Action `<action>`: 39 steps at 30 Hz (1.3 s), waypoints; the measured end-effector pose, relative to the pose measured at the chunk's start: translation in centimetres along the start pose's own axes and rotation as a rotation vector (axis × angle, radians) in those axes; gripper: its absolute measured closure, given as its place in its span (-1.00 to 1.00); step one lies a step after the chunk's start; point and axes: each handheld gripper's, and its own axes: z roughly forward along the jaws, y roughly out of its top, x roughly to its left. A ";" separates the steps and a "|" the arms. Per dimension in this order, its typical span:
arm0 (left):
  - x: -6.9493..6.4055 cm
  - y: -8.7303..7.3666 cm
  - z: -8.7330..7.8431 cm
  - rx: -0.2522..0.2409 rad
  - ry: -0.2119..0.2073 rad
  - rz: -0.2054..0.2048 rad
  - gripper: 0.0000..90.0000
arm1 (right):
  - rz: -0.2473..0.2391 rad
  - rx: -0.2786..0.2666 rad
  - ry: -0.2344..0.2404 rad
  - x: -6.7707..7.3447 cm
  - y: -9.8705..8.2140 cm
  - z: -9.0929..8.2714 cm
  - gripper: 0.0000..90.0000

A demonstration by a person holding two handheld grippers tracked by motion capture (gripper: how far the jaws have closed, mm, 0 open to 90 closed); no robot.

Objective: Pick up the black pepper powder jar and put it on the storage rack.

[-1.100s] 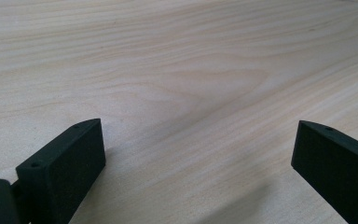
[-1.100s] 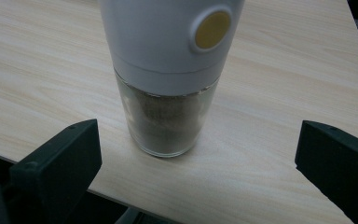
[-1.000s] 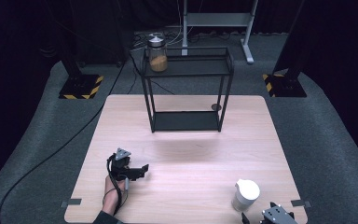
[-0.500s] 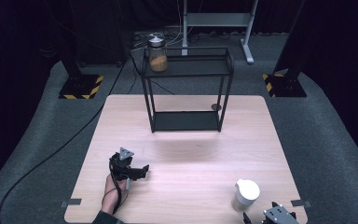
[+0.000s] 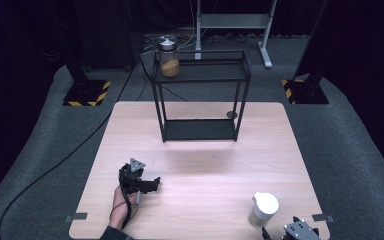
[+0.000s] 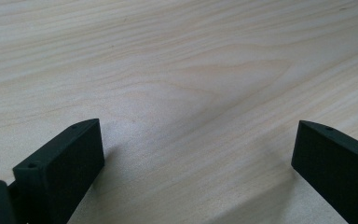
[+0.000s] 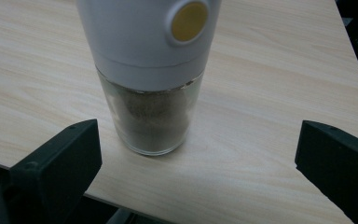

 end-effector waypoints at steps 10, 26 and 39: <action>-0.4 0.2 0.1 0.011 0.013 0.018 -0.98 | -0.013 -0.016 -0.014 1.1 -0.6 1.3 -1.00; -0.4 0.2 0.1 0.012 0.013 0.019 -0.98 | -0.034 -0.113 0.031 2.1 -2.3 4.9 -1.00; -0.4 0.3 0.1 0.014 0.011 0.020 -1.00 | -0.045 -0.254 0.026 2.4 -4.5 6.7 -0.65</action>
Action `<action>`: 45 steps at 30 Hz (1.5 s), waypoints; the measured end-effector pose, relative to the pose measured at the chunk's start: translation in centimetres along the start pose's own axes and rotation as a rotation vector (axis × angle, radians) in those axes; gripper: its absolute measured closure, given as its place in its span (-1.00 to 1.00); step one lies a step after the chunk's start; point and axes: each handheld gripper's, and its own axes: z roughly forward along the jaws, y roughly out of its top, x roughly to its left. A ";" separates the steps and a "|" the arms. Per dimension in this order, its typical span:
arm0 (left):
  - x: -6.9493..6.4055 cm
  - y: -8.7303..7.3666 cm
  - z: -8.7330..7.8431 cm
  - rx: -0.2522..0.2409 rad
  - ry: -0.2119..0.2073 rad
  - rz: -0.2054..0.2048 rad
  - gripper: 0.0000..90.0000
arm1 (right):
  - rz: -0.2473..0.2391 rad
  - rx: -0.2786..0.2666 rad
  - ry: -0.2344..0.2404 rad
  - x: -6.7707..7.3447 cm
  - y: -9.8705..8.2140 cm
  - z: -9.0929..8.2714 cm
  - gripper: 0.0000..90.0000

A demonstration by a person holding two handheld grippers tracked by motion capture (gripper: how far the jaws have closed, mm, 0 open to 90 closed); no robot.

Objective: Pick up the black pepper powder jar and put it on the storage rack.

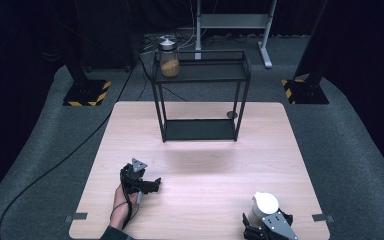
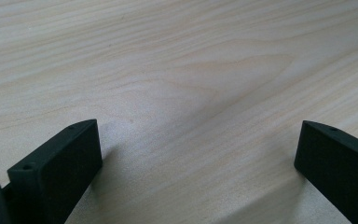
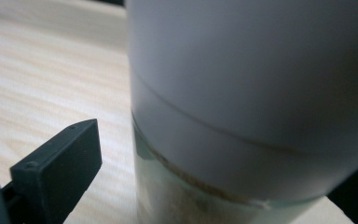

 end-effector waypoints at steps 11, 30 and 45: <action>0.0 0.1 0.0 0.002 0.002 0.000 -1.00 | 0.079 -0.069 0.033 -1.0 -1.3 -0.3 -0.34; 0.0 0.1 0.0 0.001 0.002 -0.002 -1.00 | 0.074 -0.077 0.048 -1.1 -0.3 0.0 -0.34; 0.0 0.1 0.0 0.001 0.002 -0.002 -1.00 | 0.081 -0.104 0.046 -1.5 1.2 0.3 -0.34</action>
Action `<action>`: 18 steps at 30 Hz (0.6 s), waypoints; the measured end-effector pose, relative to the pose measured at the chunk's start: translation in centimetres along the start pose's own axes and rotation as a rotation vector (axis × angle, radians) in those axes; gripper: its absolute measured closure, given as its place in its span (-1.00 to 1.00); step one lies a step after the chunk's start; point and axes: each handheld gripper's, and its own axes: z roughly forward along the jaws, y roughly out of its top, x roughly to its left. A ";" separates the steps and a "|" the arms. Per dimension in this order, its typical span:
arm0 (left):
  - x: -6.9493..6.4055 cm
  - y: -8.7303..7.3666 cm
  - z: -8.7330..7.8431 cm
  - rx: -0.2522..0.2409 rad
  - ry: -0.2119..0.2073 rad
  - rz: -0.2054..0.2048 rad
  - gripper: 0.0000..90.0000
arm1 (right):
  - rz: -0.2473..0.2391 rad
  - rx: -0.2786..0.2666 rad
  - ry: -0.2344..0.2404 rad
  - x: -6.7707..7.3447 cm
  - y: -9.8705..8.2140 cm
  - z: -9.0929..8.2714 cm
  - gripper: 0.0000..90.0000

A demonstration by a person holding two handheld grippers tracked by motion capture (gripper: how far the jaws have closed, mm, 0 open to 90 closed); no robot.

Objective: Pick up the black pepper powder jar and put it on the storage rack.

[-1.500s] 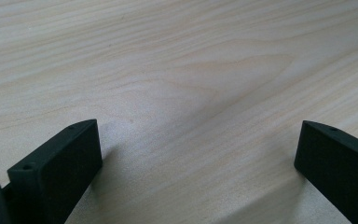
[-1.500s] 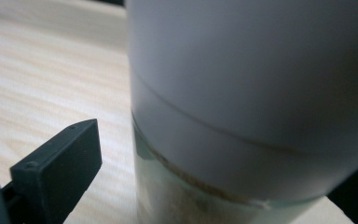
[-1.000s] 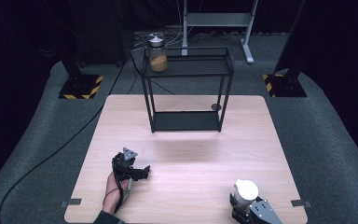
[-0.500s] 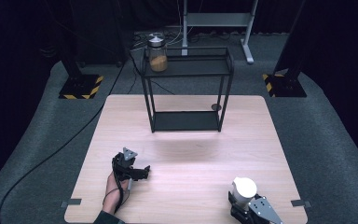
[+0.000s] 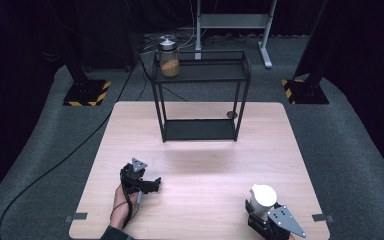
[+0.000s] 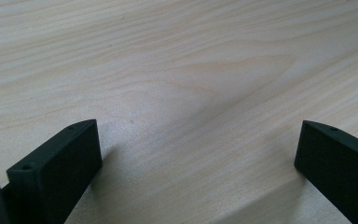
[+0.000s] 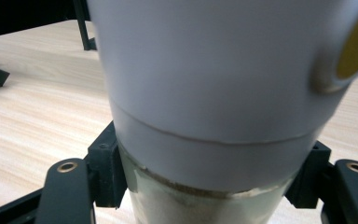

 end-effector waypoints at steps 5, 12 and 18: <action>0.0 0.0 0.0 0.000 0.000 0.000 -1.00 | 0.016 -0.009 0.002 -0.2 0.5 0.3 -0.34; 0.0 0.0 0.0 0.000 0.000 0.000 -1.00 | 0.026 -0.022 -0.001 -0.4 1.5 0.8 -0.34; 0.0 0.0 0.0 0.000 0.000 0.000 -1.00 | 0.014 -0.035 -0.001 -0.3 2.4 1.1 -0.34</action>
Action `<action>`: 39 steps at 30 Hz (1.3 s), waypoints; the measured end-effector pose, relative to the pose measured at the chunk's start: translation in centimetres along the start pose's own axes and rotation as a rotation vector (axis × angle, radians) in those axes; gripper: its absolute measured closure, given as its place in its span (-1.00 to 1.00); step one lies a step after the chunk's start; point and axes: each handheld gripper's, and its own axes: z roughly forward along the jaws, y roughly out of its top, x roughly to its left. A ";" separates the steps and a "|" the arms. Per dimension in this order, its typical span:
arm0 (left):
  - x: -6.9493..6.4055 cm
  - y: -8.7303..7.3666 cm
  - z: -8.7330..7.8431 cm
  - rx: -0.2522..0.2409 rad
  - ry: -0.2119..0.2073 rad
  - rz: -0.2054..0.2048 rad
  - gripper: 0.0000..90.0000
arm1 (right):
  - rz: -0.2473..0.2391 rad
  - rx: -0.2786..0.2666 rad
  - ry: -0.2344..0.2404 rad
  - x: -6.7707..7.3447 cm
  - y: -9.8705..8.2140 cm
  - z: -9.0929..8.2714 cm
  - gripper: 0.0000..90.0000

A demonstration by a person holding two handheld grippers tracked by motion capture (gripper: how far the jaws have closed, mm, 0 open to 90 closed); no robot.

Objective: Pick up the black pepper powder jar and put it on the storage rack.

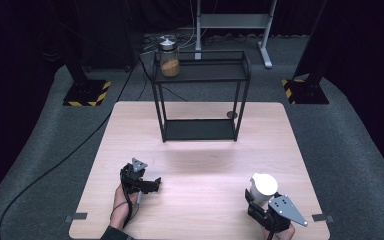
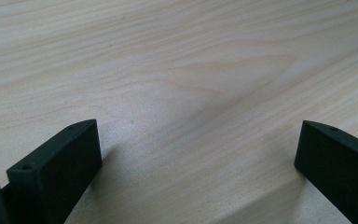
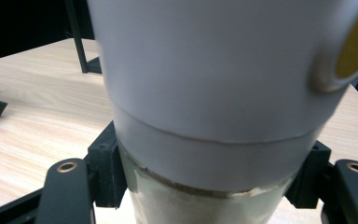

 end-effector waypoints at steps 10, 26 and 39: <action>-0.1 0.0 0.0 0.000 0.022 -0.023 -1.00 | -0.002 -0.009 -0.001 0.0 0.9 0.1 -0.34; 0.2 0.1 0.0 0.002 0.016 -0.014 -1.00 | 0.000 -0.019 -0.007 0.0 1.0 -0.1 -0.34; 0.2 0.0 0.0 0.001 0.016 -0.014 -1.00 | -0.007 -0.016 -0.001 -0.1 1.4 0.2 -0.34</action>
